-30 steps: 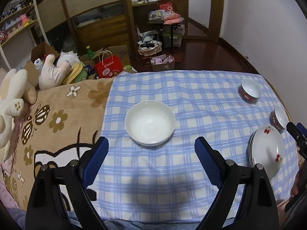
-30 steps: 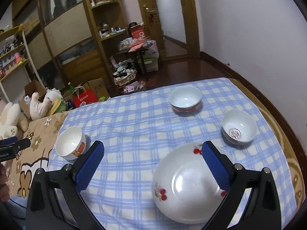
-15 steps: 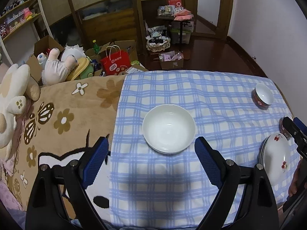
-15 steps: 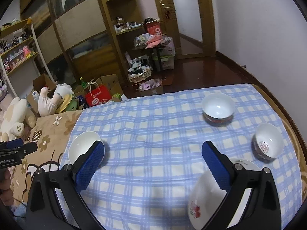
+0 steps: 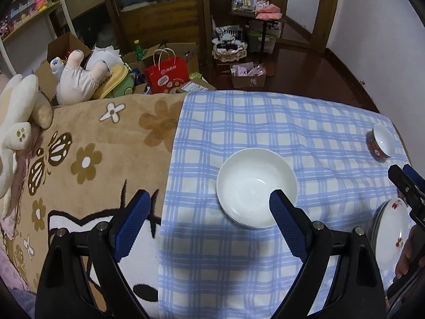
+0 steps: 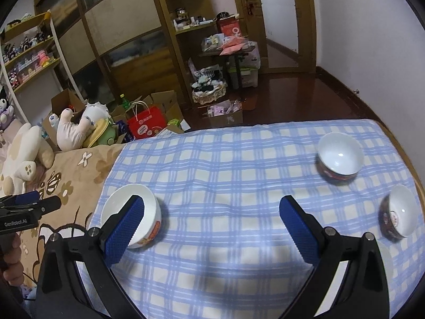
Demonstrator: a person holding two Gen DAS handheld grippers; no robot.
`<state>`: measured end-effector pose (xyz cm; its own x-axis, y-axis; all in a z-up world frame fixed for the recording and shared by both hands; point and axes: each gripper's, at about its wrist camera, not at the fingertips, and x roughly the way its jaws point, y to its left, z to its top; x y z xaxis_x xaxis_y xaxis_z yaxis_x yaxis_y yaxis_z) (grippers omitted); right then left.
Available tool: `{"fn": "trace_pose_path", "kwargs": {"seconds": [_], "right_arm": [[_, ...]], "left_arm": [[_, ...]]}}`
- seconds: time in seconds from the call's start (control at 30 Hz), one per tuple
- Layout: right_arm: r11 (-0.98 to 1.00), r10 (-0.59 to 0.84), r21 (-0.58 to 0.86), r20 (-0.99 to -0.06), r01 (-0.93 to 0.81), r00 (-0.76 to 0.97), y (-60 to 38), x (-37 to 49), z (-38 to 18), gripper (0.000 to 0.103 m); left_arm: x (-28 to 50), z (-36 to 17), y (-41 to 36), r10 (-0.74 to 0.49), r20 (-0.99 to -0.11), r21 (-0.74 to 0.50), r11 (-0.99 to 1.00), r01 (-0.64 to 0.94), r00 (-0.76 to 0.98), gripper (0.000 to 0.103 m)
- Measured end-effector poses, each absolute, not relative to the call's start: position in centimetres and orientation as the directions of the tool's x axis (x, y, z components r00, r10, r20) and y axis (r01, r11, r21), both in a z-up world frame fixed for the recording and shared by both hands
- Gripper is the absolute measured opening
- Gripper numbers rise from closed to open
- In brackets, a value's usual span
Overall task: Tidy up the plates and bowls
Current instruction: 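Move both open grippers toward the large plain white bowl, then close the left gripper on the bowl rim while the right gripper closes on it too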
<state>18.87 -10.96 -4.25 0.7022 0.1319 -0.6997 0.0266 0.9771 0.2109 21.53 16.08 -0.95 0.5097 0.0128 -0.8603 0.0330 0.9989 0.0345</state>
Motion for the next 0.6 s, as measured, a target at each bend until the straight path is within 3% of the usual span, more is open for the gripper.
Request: {"fn": "trace_pose_path", "kwargs": {"seconds": [0.6], "right_arm": [[0.969,0.202,0.248,-0.791,0.002,0.577,-6.0,24.4,-11.4,0.103]], "left_arm": [[26.6,-9.4,17.8,-0.018,-0.933,-0.013,1.0,0.018,0.361,0.09]]}}
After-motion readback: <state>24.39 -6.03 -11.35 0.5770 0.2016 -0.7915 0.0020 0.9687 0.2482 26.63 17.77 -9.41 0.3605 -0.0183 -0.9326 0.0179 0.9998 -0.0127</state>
